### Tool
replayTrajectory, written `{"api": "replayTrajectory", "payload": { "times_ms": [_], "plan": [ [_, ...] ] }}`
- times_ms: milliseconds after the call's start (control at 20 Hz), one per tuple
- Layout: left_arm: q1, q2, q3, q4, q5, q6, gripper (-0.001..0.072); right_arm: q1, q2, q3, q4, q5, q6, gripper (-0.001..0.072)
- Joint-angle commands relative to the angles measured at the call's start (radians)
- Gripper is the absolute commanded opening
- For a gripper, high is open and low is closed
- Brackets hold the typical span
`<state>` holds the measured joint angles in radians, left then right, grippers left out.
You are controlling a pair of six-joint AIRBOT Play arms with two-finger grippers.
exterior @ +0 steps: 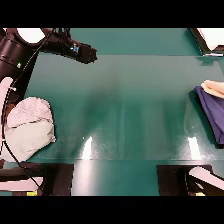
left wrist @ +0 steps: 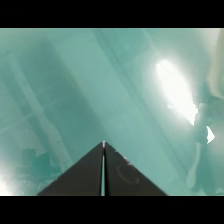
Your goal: Fold the shirts.
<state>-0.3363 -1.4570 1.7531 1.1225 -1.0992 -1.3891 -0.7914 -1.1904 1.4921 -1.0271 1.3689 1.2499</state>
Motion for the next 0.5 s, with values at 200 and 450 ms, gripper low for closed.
{"api": "replayTrajectory", "payload": {
  "times_ms": [200,450],
  "plan": [
    [-0.001,0.000,0.000,0.000,-0.005,0.010,0.0026,-0.169,0.162,-0.335,-0.256,0.039,-0.001,0.0651],
    [-0.001,0.000,0.000,0.000,-0.008,0.010,0.0026,-0.168,0.171,-0.338,-0.091,0.037,0.000,0.0684]
  ]
}}
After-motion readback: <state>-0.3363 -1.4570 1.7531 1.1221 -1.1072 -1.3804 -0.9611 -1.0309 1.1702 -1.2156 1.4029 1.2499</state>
